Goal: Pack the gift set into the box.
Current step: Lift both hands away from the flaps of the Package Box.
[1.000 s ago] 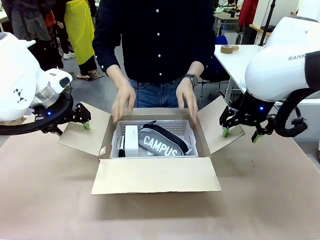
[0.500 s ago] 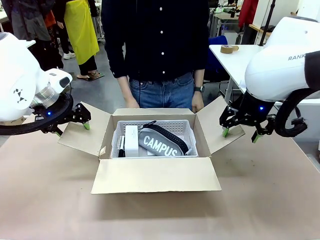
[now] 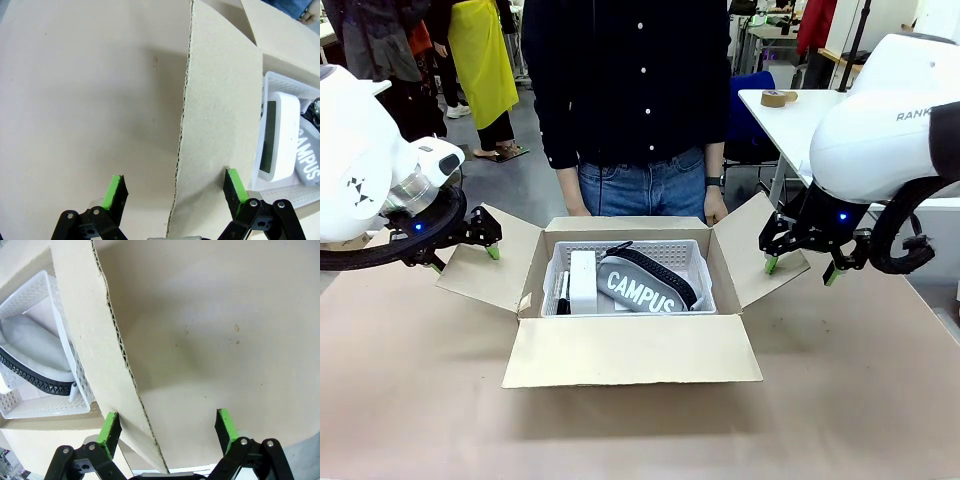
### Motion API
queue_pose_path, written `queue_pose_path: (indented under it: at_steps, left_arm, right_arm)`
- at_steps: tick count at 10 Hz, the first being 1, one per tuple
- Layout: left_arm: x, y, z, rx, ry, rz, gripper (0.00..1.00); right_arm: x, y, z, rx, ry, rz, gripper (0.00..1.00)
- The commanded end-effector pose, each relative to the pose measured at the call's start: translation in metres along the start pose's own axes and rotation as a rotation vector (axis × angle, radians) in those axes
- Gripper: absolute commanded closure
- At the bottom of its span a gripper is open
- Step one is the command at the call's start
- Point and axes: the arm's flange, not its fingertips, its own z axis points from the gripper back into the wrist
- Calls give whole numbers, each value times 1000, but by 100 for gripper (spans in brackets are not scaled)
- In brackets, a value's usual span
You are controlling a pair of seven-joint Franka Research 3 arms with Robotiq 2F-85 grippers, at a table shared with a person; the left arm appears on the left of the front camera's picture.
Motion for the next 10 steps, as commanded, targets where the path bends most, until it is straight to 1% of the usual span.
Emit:
queue_pose_path:
  at_steps: [1, 2, 3, 4, 5, 6, 7, 8, 9, 10]
  left_arm:
    - [0, 0, 0, 0, 0, 0, 0]
    - [4, 31, 65, -201, -122, 20, 0]
    - [-3, 88, 140, -370, -184, 4, 0]
    - [-12, 147, 174, -542, -192, 60, 0]
    - [-25, 196, 175, -634, -188, 166, 0]
    - [-37, 230, 149, -706, -134, 231, 0]
    - [-46, 250, 118, -823, -115, 276, 0]
    - [-46, 253, 95, -871, -143, 424, 0]
    - [-9, 238, 189, -768, -207, 243, 0]
    - [-9, 238, 189, -768, -207, 243, 0]
  right_arm:
    - [0, 0, 0, 0, 0, 0, 0]
    - [0, -22, 50, 83, -53, -49, 0]
    - [-4, -88, 120, 178, -46, -124, 0]
    - [-12, -158, 160, 254, 51, -200, 0]
    - [-22, -223, 170, 437, 119, -298, 0]
    - [-36, -268, 160, 476, 189, -357, 0]
    - [-49, -306, 141, 589, 176, -444, 0]
    - [-59, -329, 122, 619, 116, -621, 0]
    - [-68, -284, 164, 496, 149, -355, 0]
    - [-68, -284, 164, 496, 149, -355, 0]
